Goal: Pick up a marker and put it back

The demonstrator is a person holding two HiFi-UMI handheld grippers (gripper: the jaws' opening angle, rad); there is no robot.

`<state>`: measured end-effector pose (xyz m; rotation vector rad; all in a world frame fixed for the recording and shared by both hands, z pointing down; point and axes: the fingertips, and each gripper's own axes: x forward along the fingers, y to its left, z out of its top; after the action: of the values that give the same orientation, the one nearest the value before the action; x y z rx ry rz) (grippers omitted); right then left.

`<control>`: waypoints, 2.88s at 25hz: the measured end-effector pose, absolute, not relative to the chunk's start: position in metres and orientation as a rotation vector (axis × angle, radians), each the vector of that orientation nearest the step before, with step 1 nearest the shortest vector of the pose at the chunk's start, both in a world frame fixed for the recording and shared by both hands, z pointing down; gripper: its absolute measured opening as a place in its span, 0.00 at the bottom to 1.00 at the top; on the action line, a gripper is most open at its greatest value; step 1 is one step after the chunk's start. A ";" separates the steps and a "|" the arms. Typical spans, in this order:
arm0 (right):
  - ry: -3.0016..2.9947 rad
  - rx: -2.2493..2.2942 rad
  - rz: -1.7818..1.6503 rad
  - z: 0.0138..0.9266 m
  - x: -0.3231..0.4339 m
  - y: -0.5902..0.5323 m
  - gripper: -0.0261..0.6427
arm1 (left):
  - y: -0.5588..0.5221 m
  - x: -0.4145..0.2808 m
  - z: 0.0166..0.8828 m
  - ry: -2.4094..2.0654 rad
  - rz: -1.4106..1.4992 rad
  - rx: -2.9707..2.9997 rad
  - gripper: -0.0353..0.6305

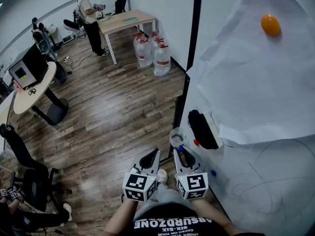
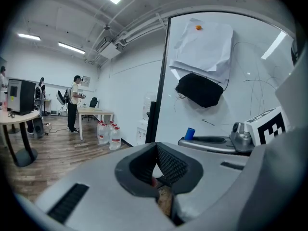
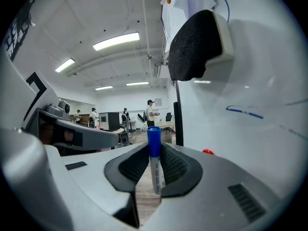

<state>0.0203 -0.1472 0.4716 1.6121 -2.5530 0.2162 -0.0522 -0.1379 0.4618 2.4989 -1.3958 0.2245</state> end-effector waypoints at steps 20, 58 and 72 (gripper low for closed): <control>-2.539 1.516 0.345 0.502 0.012 -0.141 0.14 | -0.137 -0.049 0.472 -1.382 0.244 2.480 0.06; -2.574 1.489 0.312 0.490 0.007 -0.131 0.14 | -0.130 -0.051 0.482 -1.384 0.266 2.460 0.06; -2.620 1.522 0.264 0.462 0.007 -0.131 0.14 | -0.132 -0.049 0.480 -1.377 0.257 2.464 0.06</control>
<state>0.0066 -0.1312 0.4616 1.5224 -2.6203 0.2642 -0.0486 -0.1320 0.4802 2.4643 -1.3767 0.2573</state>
